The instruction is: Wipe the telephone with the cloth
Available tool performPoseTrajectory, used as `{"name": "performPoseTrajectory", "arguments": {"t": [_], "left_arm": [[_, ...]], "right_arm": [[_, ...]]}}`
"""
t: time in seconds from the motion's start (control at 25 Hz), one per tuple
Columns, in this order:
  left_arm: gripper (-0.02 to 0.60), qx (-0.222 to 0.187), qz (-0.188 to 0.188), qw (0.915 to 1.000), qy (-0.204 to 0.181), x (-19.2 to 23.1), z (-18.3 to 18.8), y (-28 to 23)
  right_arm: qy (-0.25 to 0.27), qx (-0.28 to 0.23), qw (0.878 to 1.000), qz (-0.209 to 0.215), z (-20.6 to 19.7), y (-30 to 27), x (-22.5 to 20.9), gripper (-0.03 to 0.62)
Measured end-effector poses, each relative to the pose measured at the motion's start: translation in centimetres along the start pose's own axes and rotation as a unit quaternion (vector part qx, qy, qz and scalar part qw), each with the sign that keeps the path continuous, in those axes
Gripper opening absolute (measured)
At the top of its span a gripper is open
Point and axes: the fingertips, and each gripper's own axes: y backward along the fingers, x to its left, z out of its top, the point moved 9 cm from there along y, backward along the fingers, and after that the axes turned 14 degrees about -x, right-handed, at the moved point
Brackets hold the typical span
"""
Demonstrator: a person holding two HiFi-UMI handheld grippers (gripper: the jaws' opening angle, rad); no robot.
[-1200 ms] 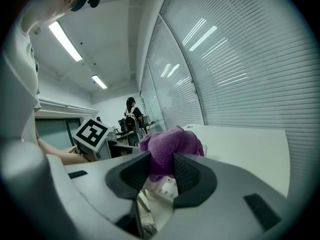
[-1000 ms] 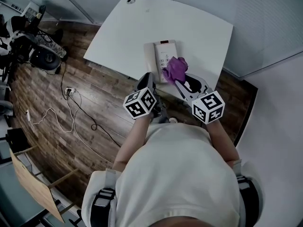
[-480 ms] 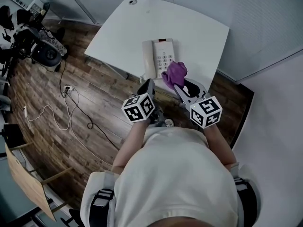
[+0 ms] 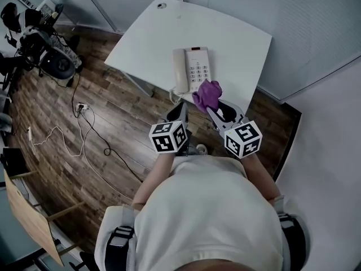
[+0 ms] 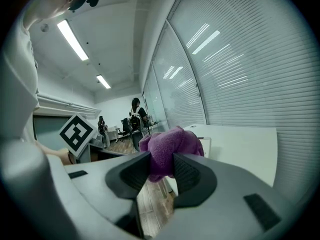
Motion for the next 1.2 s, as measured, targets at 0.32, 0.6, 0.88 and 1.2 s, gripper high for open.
{"name": "performPoseTrajectory", "arguments": {"t": [0.32, 0.6, 0.88, 1.2], "left_arm": [[0.020, 0.015, -0.020, 0.9997, -0.009, 0.9, 0.3, 2.7], [0.020, 0.017, -0.022, 0.9996, -0.005, 2.1, 1.2, 6.1], [0.020, 0.011, -0.021, 0.9997, 0.009, 3.3, 1.0, 9.1], [0.020, 0.009, -0.023, 0.9996, 0.015, 3.2, 0.4, 10.8]], "right_arm": [[-0.008, -0.008, 1.000, -0.020, 0.0, 0.2, 2.9, 0.143], [-0.016, -0.017, 0.999, -0.043, 0.2, 0.7, 6.1, 0.143], [-0.012, -0.021, 0.998, -0.053, 0.1, 1.9, 8.7, 0.143], [0.000, -0.019, 0.998, -0.056, -0.2, 3.2, 10.0, 0.143]]}}
